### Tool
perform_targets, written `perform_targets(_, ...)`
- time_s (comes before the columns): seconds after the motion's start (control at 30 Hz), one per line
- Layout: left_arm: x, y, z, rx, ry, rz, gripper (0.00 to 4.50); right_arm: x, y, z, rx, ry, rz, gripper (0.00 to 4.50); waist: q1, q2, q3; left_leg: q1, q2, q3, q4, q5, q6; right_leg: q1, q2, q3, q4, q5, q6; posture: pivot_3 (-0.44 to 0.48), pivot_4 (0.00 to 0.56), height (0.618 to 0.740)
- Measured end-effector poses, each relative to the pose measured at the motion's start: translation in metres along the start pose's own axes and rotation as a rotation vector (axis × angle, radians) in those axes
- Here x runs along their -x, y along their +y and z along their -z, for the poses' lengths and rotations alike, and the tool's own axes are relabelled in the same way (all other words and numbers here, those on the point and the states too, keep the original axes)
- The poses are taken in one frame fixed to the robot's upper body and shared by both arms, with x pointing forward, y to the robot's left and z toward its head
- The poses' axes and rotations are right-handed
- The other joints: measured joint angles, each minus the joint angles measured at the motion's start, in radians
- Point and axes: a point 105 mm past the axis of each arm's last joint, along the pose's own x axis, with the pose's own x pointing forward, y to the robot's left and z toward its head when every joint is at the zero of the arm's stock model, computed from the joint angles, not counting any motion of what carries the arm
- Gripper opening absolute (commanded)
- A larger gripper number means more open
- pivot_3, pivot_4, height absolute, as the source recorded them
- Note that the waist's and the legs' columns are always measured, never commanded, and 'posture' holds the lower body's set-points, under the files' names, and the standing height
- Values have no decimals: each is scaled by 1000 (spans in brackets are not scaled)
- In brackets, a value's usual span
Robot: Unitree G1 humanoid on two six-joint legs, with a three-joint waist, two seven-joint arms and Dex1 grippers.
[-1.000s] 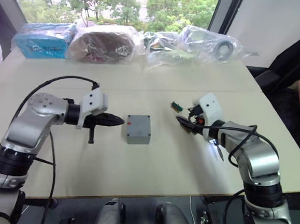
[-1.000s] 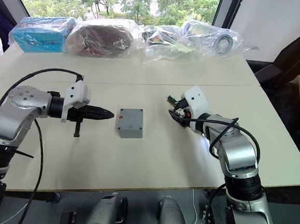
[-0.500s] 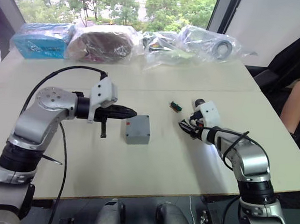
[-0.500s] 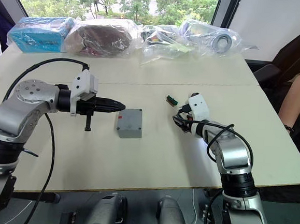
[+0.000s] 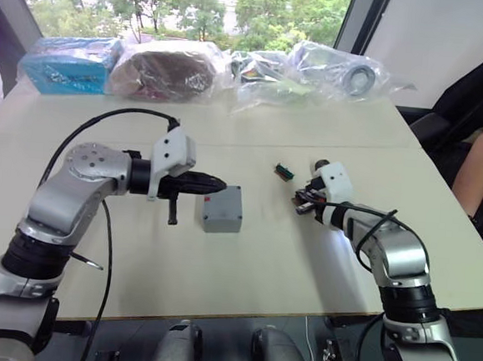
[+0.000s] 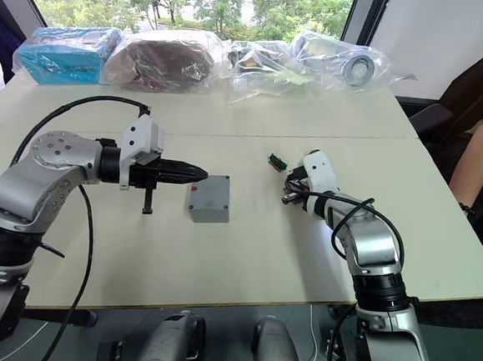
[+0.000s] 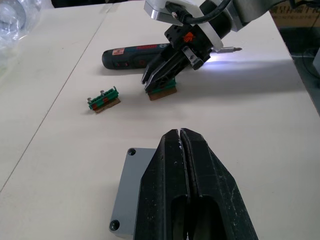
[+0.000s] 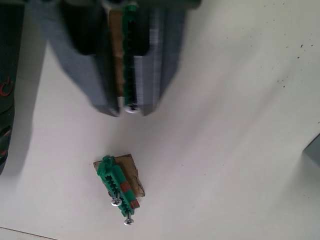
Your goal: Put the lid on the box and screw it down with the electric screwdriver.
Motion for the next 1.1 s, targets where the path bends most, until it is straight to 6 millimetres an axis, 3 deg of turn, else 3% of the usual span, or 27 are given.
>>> perform_targets(0.3,0,0,0,1,0,-2,0,0,3,-1,-9,0,-13,18,0,0,0,0,0,0,0,0,0,0,0,0,0,0,0,0,150,740)
perform_targets(0.6,0,0,2,6,4,-8,0,3,11,-20,-36,-14,-54,18,0,0,0,0,0,0,0,0,0,0,0,0,0,0,0,0,150,740)
perform_targets(0.73,2,0,4,11,12,-10,0,5,14,-42,-9,-59,-68,18,0,0,0,0,0,0,0,0,0,0,0,0,0,0,0,0,150,740)
perform_targets(0.9,6,-2,12,27,43,-14,0,14,33,-94,67,-173,-148,18,-2,0,0,0,0,0,0,0,0,0,0,0,0,0,0,0,150,740)
perform_targets(1.1,20,-2,26,56,96,-48,0,5,67,-99,112,-143,-273,18,-2,0,0,0,0,0,0,0,0,0,0,0,0,0,0,0,150,740)
